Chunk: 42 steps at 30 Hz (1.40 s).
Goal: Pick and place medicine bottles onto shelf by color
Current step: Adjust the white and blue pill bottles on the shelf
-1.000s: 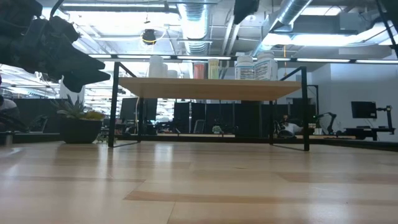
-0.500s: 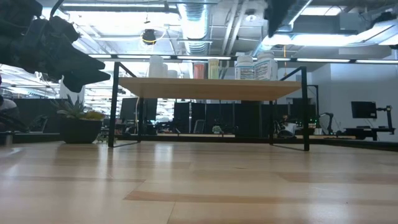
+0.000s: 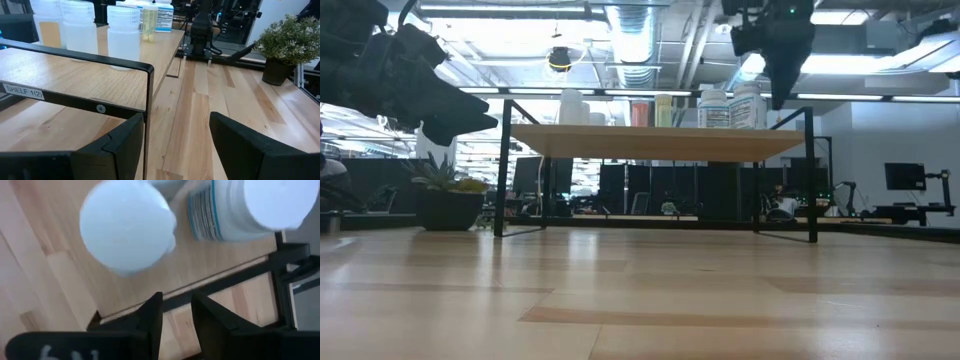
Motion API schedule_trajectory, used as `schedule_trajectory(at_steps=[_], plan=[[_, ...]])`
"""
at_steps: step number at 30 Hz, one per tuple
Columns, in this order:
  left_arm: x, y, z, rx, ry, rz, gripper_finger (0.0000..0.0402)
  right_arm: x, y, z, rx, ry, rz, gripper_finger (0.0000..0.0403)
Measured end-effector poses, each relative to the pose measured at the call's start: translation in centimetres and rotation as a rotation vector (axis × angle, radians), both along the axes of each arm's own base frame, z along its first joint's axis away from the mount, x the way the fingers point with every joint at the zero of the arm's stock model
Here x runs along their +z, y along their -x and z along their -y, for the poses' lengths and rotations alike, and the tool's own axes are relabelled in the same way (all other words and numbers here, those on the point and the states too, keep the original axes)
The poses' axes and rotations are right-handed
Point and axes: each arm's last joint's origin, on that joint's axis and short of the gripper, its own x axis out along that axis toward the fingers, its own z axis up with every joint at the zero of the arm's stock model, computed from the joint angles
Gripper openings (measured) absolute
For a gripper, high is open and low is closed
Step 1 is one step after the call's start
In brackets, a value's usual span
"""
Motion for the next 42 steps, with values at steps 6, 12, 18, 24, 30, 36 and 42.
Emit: schedule_trajectory(at_steps=[6, 12, 18, 24, 30, 36, 42], plan=[[0.0, 0.0, 0.0, -0.001, -0.008, -0.002, 0.0215, 0.1, -0.8, 0.2, 0.002, 0.029, 0.079, 0.0118], [0.0, 0.0, 0.0, -0.001, -0.010, -0.002, 0.0215, 0.1, -1.0, -0.3, 0.023, 0.028, 0.082, 0.0118], [0.0, 0.0, 0.0, -0.002, -0.015, -0.003, 0.0215, 0.1, -1.4, -1.6, 0.072, 0.021, 0.084, 0.0118], [0.0, 0.0, 0.0, -0.002, -0.016, -0.003, 0.0215, 0.2, -2.1, -2.7, 0.090, 0.023, 0.133, 0.0118], [0.0, 0.0, 0.0, -0.002, -0.016, -0.003, 0.0215, 0.3, -2.4, -3.4, 0.091, 0.017, 0.152, 0.0118], [0.0, 0.0, 0.0, -0.002, -0.016, -0.003, 0.0215, 0.3, -2.6, -3.9, 0.059, -0.025, 0.182, 0.0118], [0.0, 0.0, 0.0, -0.002, -0.016, -0.003, 0.0215, 0.2, -2.5, -4.1, 0.016, -0.072, 0.175, 0.0118]])
